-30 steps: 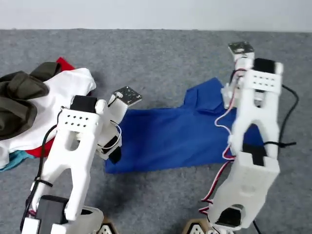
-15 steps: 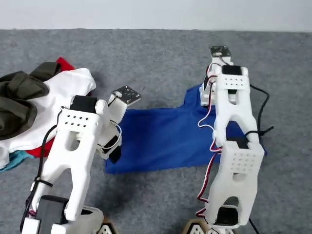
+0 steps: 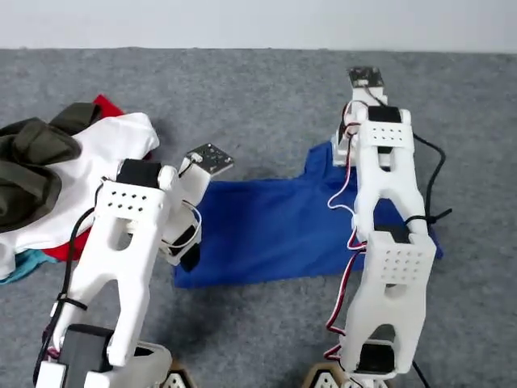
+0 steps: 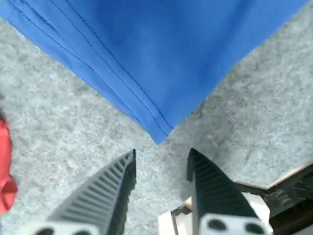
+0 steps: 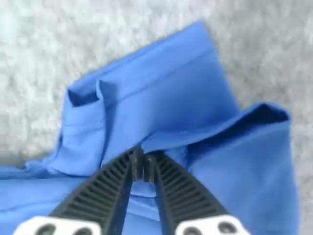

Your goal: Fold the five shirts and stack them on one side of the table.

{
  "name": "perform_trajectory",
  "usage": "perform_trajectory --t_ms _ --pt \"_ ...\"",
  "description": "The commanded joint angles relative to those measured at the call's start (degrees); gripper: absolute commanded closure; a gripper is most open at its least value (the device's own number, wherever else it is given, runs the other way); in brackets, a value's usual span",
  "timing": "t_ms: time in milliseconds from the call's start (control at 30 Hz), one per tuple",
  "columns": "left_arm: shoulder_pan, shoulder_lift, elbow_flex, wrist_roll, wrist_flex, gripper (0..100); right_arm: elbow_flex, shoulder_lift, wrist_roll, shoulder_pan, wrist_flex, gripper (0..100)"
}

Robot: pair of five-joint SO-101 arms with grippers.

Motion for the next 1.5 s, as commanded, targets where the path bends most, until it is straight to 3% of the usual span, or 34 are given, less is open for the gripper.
perform_trajectory --t_ms 0,400,633,833,967,1133,1400,1467 --pt "0.35 -1.49 1.80 0.62 1.49 84 -4.75 -0.31 0.35 -1.89 -0.57 98.6" --pt "0.00 -2.02 5.85 0.62 0.18 84 -4.92 -0.13 5.19 -7.96 -6.99 98.0" --pt "-0.09 -2.02 5.85 0.62 0.26 84 -4.92 1.01 5.45 -5.05 -6.55 77.4" --pt "0.35 -2.02 5.85 0.62 0.09 84 -5.01 0.40 5.45 -0.84 -4.62 78.6" --pt "0.35 -2.02 5.85 0.62 0.00 84 -6.15 -1.10 5.89 -0.31 3.47 78.6" --pt "0.35 -2.02 5.85 0.62 0.00 84 -6.15 -1.19 12.75 -3.03 11.65 78.8" --pt "0.00 -2.02 5.85 0.62 0.18 84 -6.15 -1.36 13.80 -3.74 10.95 98.0" --pt "0.00 -2.02 5.85 0.62 0.26 84 -6.15 -1.27 13.80 -3.65 11.56 98.9"
